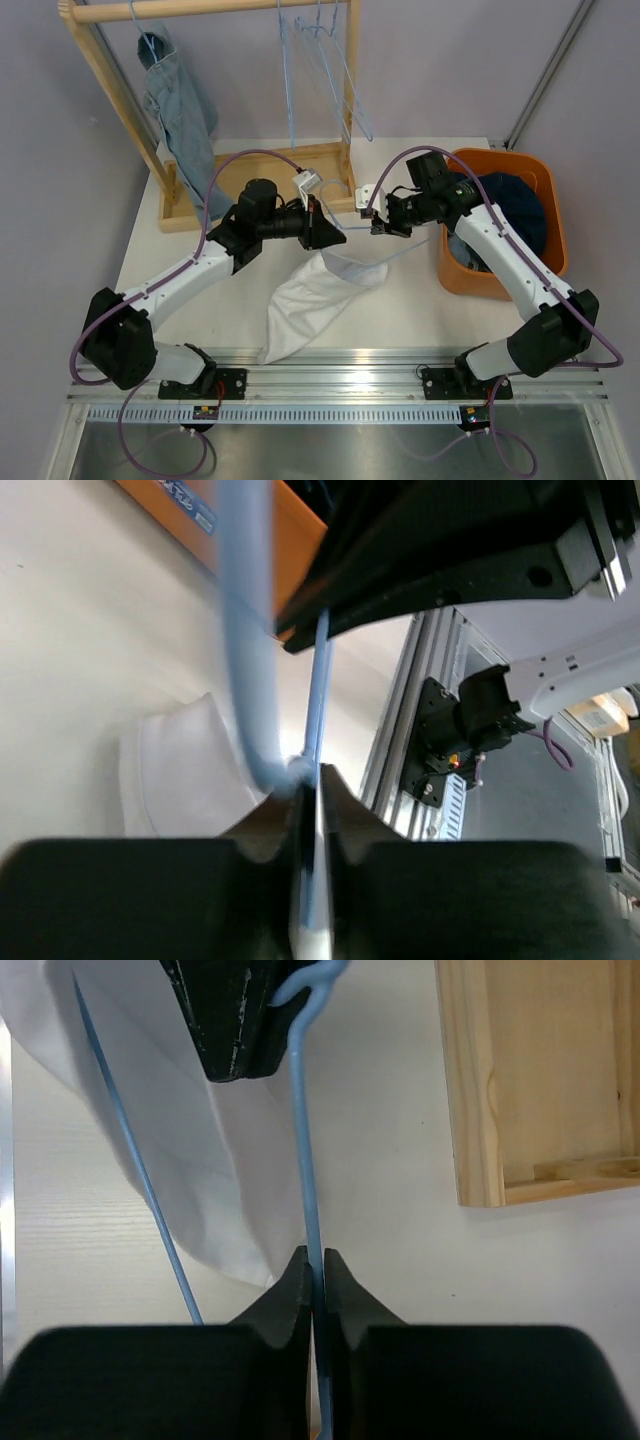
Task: Remove the skirt from the hanger
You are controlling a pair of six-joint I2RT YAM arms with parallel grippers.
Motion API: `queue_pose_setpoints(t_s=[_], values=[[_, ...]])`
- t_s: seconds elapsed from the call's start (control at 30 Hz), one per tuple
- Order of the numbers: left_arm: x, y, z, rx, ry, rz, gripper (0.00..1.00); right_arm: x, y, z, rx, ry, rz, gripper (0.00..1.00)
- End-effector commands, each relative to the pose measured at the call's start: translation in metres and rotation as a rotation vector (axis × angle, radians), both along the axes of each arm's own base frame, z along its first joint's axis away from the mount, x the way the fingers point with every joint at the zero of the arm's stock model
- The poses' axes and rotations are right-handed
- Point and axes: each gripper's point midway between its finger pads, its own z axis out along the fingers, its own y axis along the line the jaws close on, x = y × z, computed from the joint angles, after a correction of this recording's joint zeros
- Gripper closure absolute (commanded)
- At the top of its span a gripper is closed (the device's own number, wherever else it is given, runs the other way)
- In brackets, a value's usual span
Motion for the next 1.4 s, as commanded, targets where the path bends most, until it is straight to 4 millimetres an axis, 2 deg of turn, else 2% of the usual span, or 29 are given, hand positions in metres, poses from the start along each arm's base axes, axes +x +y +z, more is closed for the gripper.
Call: queue_pose_setpoints(t_s=[0.0,0.1,0.13,0.37,0.63,0.73,0.83,0.97,1.13,1.23,1.37], values=[[-0.010,-0.010,0.014,-0.020,-0.039,-0.078,0.81,0.027,-0.008,0.022,-0.005,-0.142,-0.085,0.96],[-0.009,-0.007,0.003,0.021,-0.039,-0.078,0.71,0.031,-0.018,0.033,0.031,-0.141,-0.114,0.99],[-0.008,-0.006,-0.001,0.035,-0.051,-0.079,0.69,0.034,-0.029,0.036,0.041,-0.126,-0.144,1.00],[-0.010,0.005,-0.029,0.114,-0.029,-0.075,0.63,0.040,-0.071,0.058,0.095,-0.130,-0.202,1.00],[-0.004,0.028,-0.062,0.228,-0.026,-0.027,0.59,0.032,-0.100,0.070,0.084,-0.174,-0.234,1.00],[0.002,0.037,-0.057,0.219,-0.050,0.027,0.55,0.023,-0.100,0.071,0.095,-0.170,-0.212,1.00],[0.004,0.036,-0.039,0.182,-0.096,0.038,0.50,0.012,-0.093,0.070,0.126,-0.159,-0.169,1.00],[-0.003,0.029,-0.017,0.123,-0.103,-0.014,0.48,0.004,-0.085,0.069,0.166,-0.130,-0.131,1.00],[-0.015,0.028,0.010,0.058,-0.138,-0.051,0.40,0.001,-0.084,0.064,0.167,-0.117,-0.120,1.00],[-0.020,0.029,0.019,0.031,-0.153,-0.062,0.38,-0.006,-0.081,0.060,0.180,-0.099,-0.091,1.00],[-0.022,0.023,0.022,-0.002,-0.129,-0.085,0.39,-0.015,-0.071,0.056,0.192,-0.074,-0.054,1.00]])
